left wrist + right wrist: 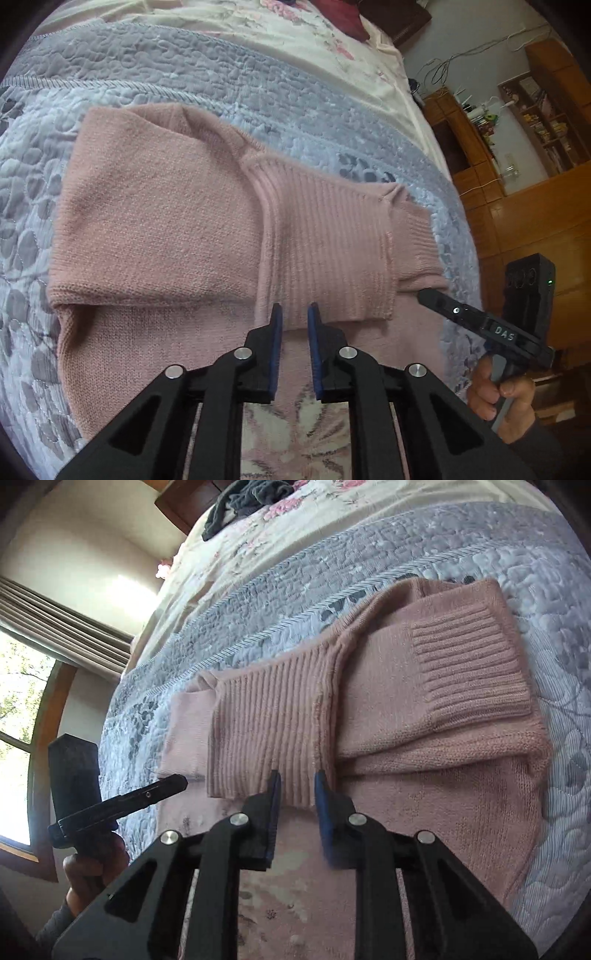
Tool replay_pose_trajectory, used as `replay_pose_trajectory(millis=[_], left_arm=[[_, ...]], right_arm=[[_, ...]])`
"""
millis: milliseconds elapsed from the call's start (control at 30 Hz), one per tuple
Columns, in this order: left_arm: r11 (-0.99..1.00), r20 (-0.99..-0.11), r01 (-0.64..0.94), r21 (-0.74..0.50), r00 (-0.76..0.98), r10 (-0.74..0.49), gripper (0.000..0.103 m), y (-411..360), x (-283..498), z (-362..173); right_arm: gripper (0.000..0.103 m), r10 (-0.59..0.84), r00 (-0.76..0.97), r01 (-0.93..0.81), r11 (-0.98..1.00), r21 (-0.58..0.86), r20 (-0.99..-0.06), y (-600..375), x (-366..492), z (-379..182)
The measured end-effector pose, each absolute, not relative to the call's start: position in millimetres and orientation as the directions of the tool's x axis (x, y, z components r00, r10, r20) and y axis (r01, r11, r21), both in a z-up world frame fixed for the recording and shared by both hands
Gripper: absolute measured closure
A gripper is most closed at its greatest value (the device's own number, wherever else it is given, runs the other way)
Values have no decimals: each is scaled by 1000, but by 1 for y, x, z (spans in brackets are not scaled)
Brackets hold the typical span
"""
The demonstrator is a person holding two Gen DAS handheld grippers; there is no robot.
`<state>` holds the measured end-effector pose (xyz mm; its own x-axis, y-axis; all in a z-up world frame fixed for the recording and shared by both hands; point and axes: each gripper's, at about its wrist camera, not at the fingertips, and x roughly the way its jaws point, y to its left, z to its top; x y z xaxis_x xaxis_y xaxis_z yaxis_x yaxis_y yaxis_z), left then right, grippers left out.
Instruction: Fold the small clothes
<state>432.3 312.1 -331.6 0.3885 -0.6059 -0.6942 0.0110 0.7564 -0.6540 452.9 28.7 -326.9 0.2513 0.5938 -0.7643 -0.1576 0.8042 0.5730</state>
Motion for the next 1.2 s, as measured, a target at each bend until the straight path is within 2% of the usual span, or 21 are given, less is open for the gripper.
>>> replay_pose_trajectory(millis=[67,133,167,200,267,300,367,467,533,600,833,1000,1200], left_arm=[[751,-700,-12,-660,372,-609,86,306,440,-340],[786,-760,-57,-615,309,-572,84,299,450,-360],[816,-801,-85,-572,271,-534,79,296,454,-372],[828,-821,-102,-551,242,-517,79,296,454,-381],[814,-810,-117,-569,248,-531,78,301,451,-378],[811,-807,-123,-572,262,-529,74,306,446,-369],[783,-766,-111,-612,329,-552,49,321,424,-343],[743,-703,-77,-665,401,-588,38,349,369,-307],[734,-691,-71,-676,408,-597,37,366,322,-295],[758,-720,-85,-646,396,-570,37,381,277,-290],[763,-773,-181,-621,305,-557,37,422,145,-310],[707,-746,-237,-666,239,-622,37,418,113,-341],[684,-743,-294,-668,203,-638,36,410,116,-367]], right_arm=[[84,601,223,-147,799,583,-768,38,459,-335],[84,582,174,-112,813,571,-794,46,465,-355],[86,558,162,-101,830,549,-814,47,466,-365],[89,540,158,-95,842,532,-827,46,467,-372],[88,546,159,-85,837,540,-822,39,463,-370],[77,564,168,-85,826,558,-809,34,460,-361],[62,600,188,-106,800,591,-778,19,448,-335],[55,656,180,-119,754,646,-733,-18,412,-304],[51,663,155,-108,748,655,-732,-45,378,-296],[46,666,128,-72,745,663,-734,-77,334,-298],[46,666,44,65,742,667,-745,-150,203,-324],[46,677,11,134,728,672,-736,-161,162,-345],[46,669,1,165,733,660,-743,-153,162,-363]])
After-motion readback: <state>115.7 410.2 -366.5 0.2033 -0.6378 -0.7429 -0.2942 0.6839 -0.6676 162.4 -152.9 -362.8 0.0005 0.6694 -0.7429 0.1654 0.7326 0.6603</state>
